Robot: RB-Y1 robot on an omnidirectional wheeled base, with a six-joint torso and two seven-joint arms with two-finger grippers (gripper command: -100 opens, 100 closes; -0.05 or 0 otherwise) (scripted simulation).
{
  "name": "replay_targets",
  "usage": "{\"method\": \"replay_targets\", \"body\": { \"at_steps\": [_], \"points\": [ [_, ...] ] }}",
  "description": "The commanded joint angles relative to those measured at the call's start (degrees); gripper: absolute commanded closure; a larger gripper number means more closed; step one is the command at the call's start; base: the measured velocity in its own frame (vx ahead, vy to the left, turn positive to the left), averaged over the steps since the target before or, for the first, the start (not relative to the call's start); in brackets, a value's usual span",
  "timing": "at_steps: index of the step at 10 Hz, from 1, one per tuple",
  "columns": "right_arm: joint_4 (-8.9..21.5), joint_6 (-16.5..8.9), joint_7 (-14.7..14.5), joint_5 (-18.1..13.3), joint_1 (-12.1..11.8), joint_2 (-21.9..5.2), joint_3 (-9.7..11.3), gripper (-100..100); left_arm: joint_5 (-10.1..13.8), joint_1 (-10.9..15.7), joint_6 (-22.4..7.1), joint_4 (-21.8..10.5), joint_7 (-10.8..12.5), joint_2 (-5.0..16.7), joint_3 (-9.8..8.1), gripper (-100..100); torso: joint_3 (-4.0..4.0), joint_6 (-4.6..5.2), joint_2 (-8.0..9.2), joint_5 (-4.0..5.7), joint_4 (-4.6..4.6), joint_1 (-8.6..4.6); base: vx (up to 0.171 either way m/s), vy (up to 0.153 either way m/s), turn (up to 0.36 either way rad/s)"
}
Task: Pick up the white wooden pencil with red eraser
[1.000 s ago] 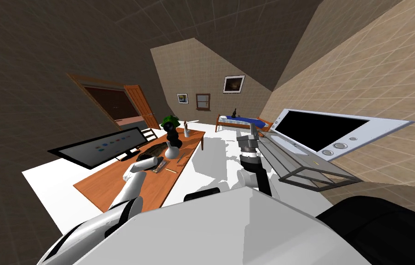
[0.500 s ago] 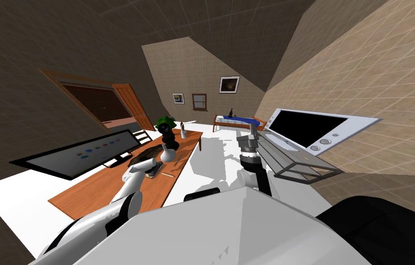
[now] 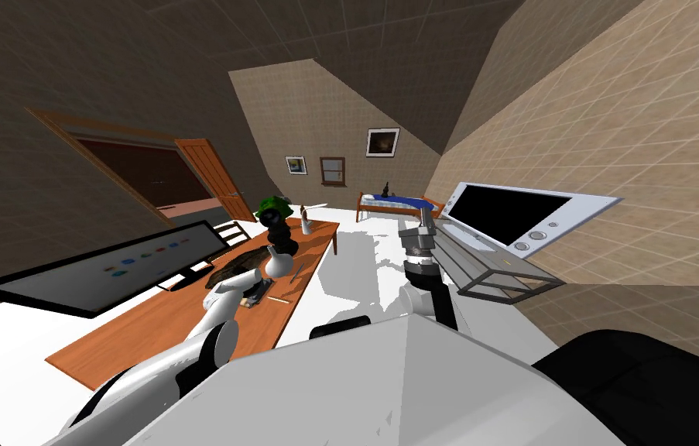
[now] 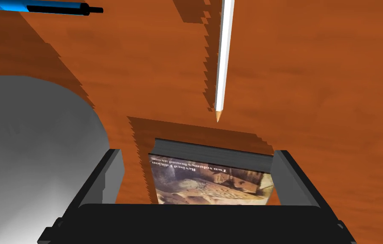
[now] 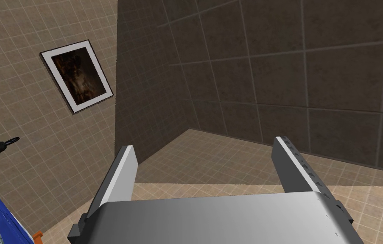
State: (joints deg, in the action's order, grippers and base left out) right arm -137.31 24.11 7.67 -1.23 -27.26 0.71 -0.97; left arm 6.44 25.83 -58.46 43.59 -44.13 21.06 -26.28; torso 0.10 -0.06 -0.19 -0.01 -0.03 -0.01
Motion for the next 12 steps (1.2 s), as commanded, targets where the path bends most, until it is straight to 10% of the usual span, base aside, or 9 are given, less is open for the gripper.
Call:
{"method": "replay_targets", "body": {
  "at_steps": [1,10,11,12],
  "points": [
    [0.0,0.0,0.0,0.0,0.0,0.0,0.0,0,0.1,0.3,-2.2,-2.9,-0.6,0.3,-1.15,-100,0.0,0.0,0.0,0.0,0.0,0.0,0.062,0.006,-0.212],
    [0.0,0.0,0.0,0.0,0.0,0.0,0.0,0,0.5,-0.6,-5.4,-10.5,-1.5,-0.3,-3.09,-100,0.02,-0.03,-0.03,0.0,-0.01,0.0,0.04,0.003,-0.051],
    [0.0,0.0,0.0,0.0,0.0,0.0,0.0,0,0.6,-0.6,-5.4,-10.7,-1.5,-0.3,-3.12,0,-0.02,-0.03,0.04,0.01,0.01,0.0,0.0,0.0,0.0],
    [0.0,0.0,0.0,0.0,0.0,0.0,0.0,0,0.6,-1.1,-3.5,-11.5,-0.6,-1.2,-2.35,-100,-0.05,-0.03,0.09,0.01,0.02,-0.01,0.015,0.034,-0.023]
  ]
}}
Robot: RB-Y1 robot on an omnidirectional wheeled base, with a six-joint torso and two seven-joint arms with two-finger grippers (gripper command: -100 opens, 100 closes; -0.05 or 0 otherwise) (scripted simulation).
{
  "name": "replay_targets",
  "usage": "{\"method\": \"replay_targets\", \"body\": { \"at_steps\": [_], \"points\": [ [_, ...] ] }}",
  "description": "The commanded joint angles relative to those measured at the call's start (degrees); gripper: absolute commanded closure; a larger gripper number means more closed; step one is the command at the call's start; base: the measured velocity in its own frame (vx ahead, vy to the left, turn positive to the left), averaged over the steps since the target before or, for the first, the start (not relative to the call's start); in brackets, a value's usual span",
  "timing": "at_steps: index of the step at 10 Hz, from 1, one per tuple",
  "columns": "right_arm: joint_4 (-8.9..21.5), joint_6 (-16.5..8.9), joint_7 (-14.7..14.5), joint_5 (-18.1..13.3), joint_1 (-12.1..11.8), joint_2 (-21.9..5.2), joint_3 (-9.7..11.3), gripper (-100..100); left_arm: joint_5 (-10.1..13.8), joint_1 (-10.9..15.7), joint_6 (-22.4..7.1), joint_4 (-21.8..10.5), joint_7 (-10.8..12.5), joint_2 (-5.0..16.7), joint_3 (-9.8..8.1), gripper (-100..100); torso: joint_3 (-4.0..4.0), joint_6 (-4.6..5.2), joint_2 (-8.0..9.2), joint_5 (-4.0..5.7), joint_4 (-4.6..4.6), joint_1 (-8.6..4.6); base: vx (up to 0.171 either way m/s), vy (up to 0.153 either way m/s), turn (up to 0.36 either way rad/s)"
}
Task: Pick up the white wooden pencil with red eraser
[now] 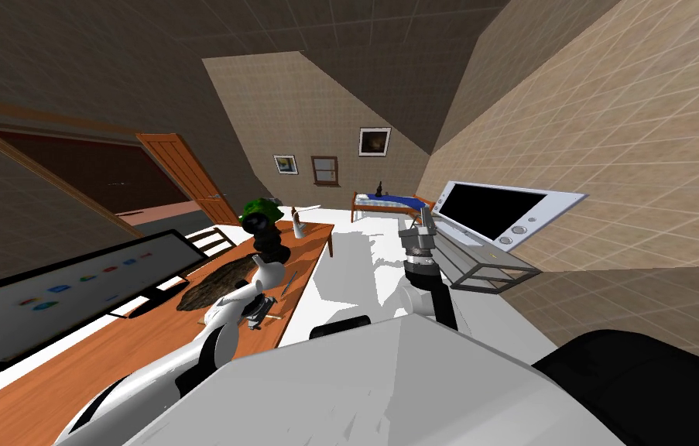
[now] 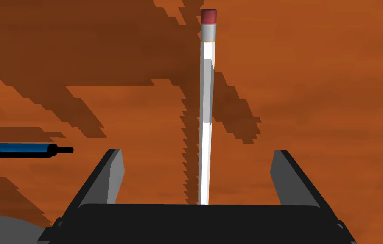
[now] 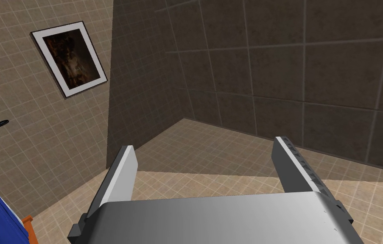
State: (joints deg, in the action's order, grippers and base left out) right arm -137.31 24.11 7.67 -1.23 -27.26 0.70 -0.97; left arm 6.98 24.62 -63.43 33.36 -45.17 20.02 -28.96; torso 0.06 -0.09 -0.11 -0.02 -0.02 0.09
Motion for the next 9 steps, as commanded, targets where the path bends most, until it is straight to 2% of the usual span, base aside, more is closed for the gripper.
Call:
{"method": "replay_targets", "body": {
  "at_steps": [1,2,3,4,8,9],
  "points": [
    [0.0,0.0,0.0,0.0,0.0,0.0,0.0,0,0.1,-0.1,1.9,-1.5,0.6,-0.4,0.52,-100,0.0,0.0,0.0,0.0,0.0,0.0,0.015,0.056,-0.023],
    [0.0,0.0,0.0,0.0,0.0,0.0,0.0,0,0.1,-0.3,2.9,-1.9,1.1,-0.9,0.9,-100,0.0,-0.01,-0.01,-0.02,0.0,0.09,0.016,0.047,-0.016],
    [0.0,0.0,0.0,0.0,0.0,0.0,0.0,0,0.2,0.3,2.8,-2.9,0.6,-0.2,0.62,-100,0.01,-0.01,-0.01,-0.02,0.0,0.08,0.008,0.019,-0.004],
    [0.0,0.0,0.0,0.0,0.0,0.0,0.0,0,0.2,0.3,3.1,-3.0,0.6,-0.3,0.65,100,0.0,-0.01,0.01,0.0,0.0,-0.01,0.0,0.0,0.0],
    [0.0,0.0,0.0,0.0,0.0,0.0,0.0,0,0.2,0.3,3.1,-3.0,0.7,-0.2,0.6,100,-0.03,0.04,0.05,0.02,0.01,-0.1,0.0,0.001,0.003],
    [0.0,0.0,0.0,0.0,0.0,0.0,0.0,0,0.2,0.3,3.1,-3.0,0.7,-0.2,0.61,0,-0.03,0.03,0.05,0.02,0.01,-0.1,0.0,0.0,0.0]
  ]
}}
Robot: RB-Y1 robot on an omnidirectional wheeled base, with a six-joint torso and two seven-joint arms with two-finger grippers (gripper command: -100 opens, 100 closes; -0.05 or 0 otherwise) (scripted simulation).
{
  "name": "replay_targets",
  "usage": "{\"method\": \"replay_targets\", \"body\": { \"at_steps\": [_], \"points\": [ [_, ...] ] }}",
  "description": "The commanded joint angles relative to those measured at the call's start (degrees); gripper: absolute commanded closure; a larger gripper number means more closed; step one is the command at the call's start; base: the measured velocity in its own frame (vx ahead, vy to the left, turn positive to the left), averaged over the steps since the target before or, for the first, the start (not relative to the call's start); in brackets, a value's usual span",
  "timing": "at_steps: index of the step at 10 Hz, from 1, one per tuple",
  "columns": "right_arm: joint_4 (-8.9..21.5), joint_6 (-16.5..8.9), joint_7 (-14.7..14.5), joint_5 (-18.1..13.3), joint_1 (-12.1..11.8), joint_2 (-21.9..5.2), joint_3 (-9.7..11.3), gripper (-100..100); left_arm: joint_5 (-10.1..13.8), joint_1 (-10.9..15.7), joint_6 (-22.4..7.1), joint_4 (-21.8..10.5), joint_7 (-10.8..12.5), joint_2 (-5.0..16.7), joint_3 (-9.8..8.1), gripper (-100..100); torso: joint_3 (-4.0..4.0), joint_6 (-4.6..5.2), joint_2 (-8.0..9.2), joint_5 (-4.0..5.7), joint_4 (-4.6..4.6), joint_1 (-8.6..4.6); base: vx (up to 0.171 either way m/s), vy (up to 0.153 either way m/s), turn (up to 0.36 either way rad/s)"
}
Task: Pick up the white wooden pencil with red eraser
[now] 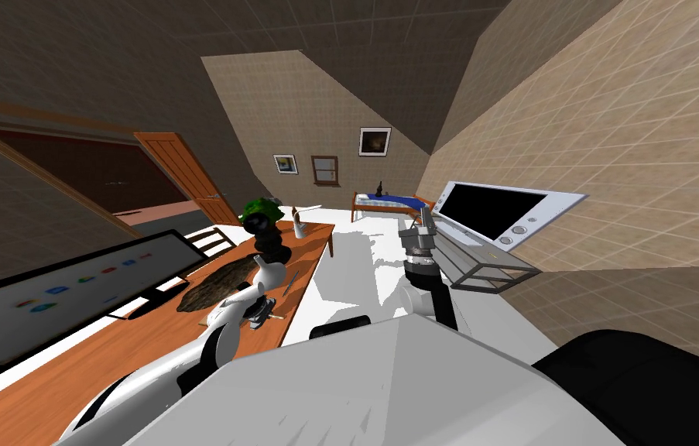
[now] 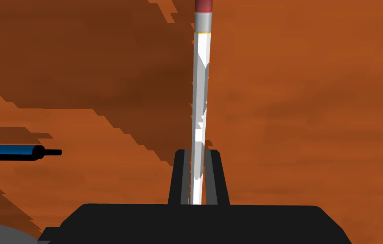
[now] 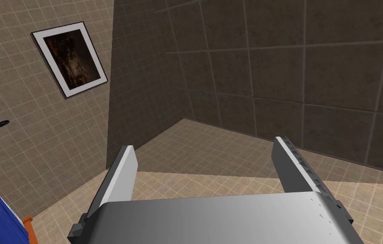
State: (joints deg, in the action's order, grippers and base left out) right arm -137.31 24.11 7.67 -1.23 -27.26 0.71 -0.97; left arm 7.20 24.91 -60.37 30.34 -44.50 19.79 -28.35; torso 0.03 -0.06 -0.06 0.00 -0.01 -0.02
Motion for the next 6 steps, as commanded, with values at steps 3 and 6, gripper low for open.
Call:
{"method": "replay_targets", "body": {
  "at_steps": [3,6],
  "points": [
    [0.0,0.0,0.0,0.0,0.0,0.0,0.0,0,-0.2,0.0,-2.5,2.1,-0.7,0.5,-0.67,100,-0.03,-0.01,0.05,0.02,0.01,-0.11,-0.012,-0.027,0.011],
    [0.0,0.0,0.0,0.0,0.0,0.0,0.0,0,-0.3,-0.3,-3.5,3.6,-0.8,0.4,-0.79,0,-0.02,-0.04,0.04,0.02,0.01,-0.11,-0.005,-0.022,0.007]
  ]
}}
